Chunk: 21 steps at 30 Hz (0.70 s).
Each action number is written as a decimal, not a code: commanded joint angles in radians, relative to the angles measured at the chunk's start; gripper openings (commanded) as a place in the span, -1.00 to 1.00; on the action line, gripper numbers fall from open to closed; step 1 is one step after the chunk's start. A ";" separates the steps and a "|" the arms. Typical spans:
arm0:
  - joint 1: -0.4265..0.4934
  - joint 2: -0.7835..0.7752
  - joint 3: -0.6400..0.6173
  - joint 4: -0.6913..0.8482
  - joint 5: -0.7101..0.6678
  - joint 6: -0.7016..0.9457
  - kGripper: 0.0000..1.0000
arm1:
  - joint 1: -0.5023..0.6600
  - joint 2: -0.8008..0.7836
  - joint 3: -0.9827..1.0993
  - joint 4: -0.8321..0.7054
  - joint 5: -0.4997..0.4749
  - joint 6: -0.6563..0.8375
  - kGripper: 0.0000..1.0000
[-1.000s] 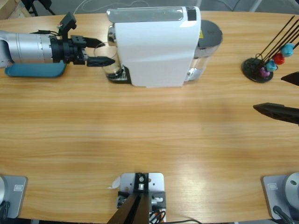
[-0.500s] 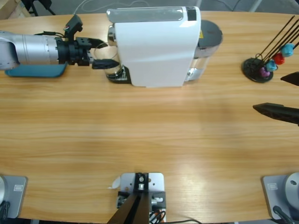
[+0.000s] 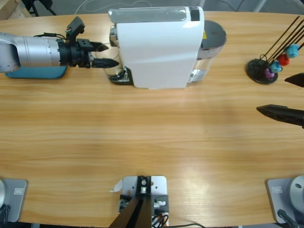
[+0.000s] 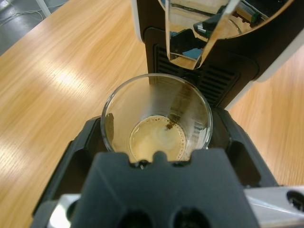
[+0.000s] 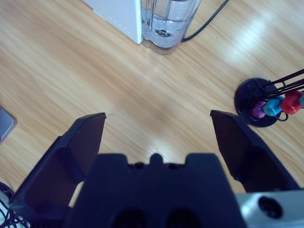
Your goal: Pour coffee
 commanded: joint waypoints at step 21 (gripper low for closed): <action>0.407 -0.218 0.192 -0.070 0.371 -0.247 -1.00 | -0.016 -0.003 -0.003 0.001 0.011 -0.009 1.00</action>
